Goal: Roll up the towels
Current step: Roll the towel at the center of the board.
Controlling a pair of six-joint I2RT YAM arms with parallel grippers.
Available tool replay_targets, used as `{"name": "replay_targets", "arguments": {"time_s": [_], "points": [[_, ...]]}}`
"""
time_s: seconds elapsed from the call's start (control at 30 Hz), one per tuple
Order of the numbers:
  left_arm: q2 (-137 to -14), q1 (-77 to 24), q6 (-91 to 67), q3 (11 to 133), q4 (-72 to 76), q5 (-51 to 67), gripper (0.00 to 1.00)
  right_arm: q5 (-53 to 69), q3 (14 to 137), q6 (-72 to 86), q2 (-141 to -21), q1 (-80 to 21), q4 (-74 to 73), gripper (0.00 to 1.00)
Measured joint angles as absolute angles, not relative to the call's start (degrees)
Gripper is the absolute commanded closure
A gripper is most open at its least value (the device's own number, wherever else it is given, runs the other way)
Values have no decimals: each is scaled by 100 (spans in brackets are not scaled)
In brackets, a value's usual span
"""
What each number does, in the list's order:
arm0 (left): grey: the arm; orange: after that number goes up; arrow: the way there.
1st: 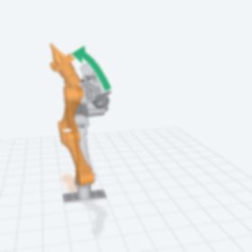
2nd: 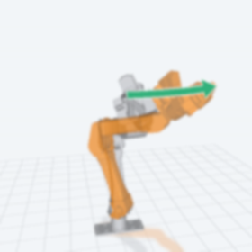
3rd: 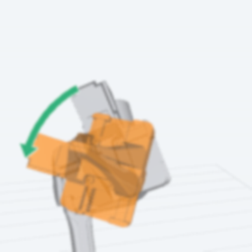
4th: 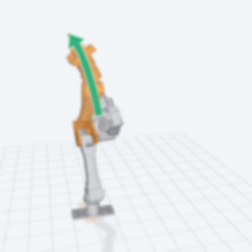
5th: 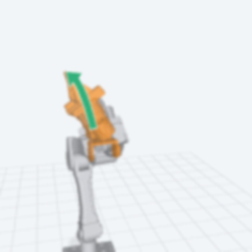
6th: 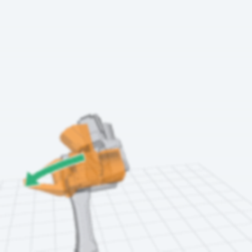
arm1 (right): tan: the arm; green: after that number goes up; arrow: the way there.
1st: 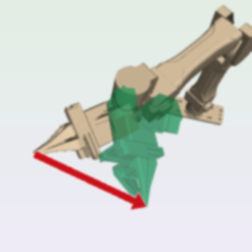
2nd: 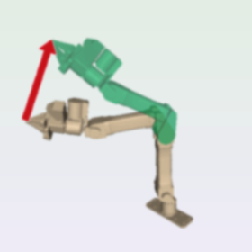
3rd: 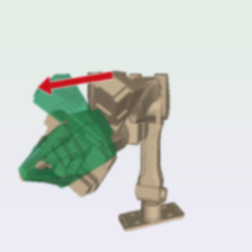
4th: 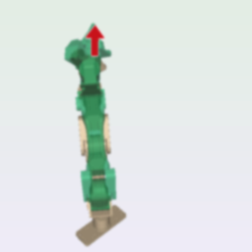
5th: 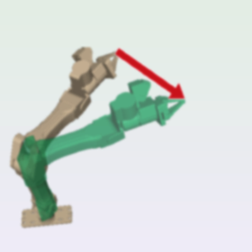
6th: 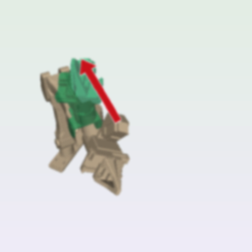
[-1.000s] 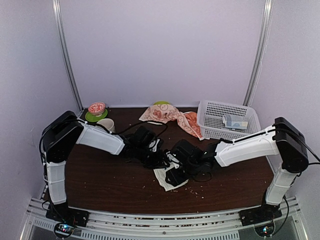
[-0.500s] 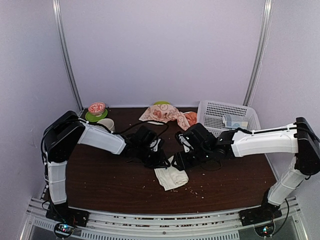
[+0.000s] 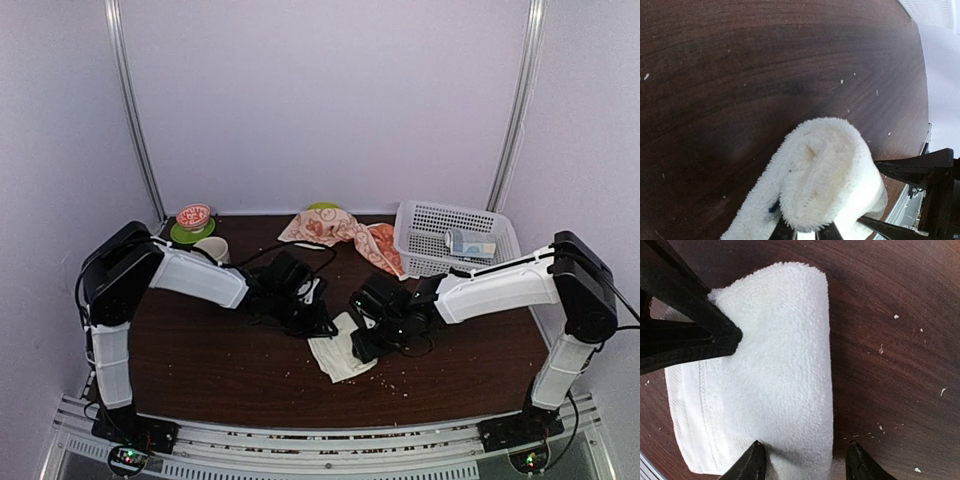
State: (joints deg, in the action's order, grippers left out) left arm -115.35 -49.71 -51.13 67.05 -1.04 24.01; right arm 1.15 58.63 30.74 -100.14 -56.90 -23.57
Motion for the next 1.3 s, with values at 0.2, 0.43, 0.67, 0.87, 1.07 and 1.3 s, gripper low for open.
{"name": "replay_targets", "arguments": {"time_s": [0.2,0.43,0.67,0.87,1.07,1.3], "points": [[-11065,-4971,-4969,6530,-471,2403,87,-119,6020,2991,-10138,-5798,-2484,48],[-10357,-4971,-4890,6460,-633,2425,87,-207,6049,2976,-10156,-5828,-2512,48],[-10731,-4976,-4888,6967,-550,2526,89,-248,6049,2978,-10158,-5852,-2508,48],[-11281,-4989,-4895,7072,-478,2554,91,-244,6049,2978,-10158,-5854,-2506,48],[-11660,-4989,-4895,7126,-440,2552,93,-154,6049,2974,-10147,-5852,-2495,43],[-11668,-4989,-4875,7124,-410,2460,95,565,5739,3103,-9629,-5572,-2287,38]]}}
